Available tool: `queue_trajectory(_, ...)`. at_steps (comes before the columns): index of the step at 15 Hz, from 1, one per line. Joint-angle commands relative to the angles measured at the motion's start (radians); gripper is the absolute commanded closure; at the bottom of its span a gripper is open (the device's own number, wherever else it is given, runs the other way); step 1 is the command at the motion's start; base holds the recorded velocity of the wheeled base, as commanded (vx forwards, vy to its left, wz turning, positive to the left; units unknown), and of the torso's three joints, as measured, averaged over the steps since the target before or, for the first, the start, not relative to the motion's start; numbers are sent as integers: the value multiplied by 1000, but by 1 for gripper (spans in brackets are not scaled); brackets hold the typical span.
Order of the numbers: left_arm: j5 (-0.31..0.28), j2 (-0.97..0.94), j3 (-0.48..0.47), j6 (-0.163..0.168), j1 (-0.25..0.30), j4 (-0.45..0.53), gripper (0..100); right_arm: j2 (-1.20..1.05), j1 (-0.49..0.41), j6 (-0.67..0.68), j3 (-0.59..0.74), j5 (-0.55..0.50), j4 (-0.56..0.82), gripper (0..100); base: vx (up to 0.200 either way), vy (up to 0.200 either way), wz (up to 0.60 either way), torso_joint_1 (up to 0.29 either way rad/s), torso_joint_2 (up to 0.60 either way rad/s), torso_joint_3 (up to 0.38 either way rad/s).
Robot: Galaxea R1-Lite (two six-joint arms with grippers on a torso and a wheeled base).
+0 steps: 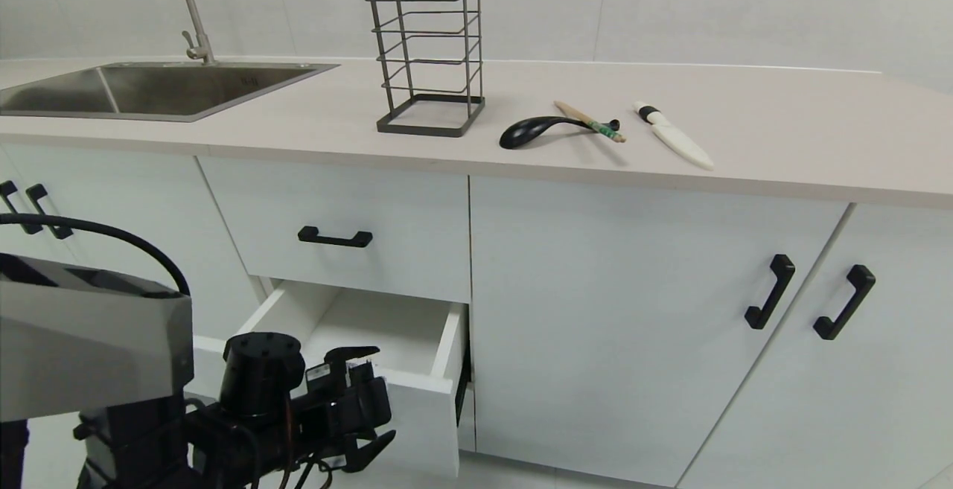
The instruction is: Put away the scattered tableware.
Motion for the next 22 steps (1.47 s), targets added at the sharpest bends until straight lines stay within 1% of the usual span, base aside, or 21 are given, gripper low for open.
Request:
queue_trajectory(1,-1,-114,78,-3,-11,4,0,1,0,0,0,0,0,100,0,0,0,0,0,0)
queue_trajectory(3,-2,-171,131,-3,-12,6,0,1,0,0,0,0,0,100,0,0,0,0,0,0)
queue_trajectory(4,-2,-203,172,-3,-12,7,0,1,0,0,0,0,0,100,0,0,0,0,0,0)
queue_trajectory(5,-2,-214,183,-1,-12,3,0,1,0,0,0,0,0,100,0,0,0,0,0,0)
queue_trajectory(10,-2,-217,183,-3,-38,-2,0,1,0,0,0,0,0,100,0,0,0,0,0,0)
queue_trajectory(13,-4,-255,183,-4,-55,1,0,1,0,0,0,0,0,100,0,0,0,0,0,0)
queue_trajectory(14,-7,-309,183,-26,-83,9,0,1,0,0,0,0,0,100,0,0,0,0,0,0)
queue_trajectory(15,-7,-365,183,-72,-129,9,0,1,0,0,0,0,0,100,0,0,0,0,0,0)
queue_trajectory(16,-7,-395,183,-90,-154,7,0,1,0,0,0,0,0,100,0,0,0,0,0,0)
queue_trajectory(17,-1,-442,181,-119,-192,7,0,1,0,0,0,0,0,100,0,0,0,0,0,0)
queue_trajectory(18,2,-458,180,-131,-196,6,0,1,0,0,0,0,0,100,0,0,0,0,0,0)
queue_trajectory(19,18,-500,170,-168,-186,1,0,1,0,0,0,0,0,100,0,0,0,0,0,0)
queue_trajectory(20,42,-527,167,-194,-180,1,0,1,0,0,0,0,0,100,0,0,0,0,0,0)
queue_trajectory(21,82,-551,155,-225,-167,-2,0,1,0,0,0,0,0,100,0,0,0,0,0,0)
queue_trajectory(22,134,-576,137,-262,-150,-2,0,1,0,0,0,0,0,100,0,0,0,0,0,0)
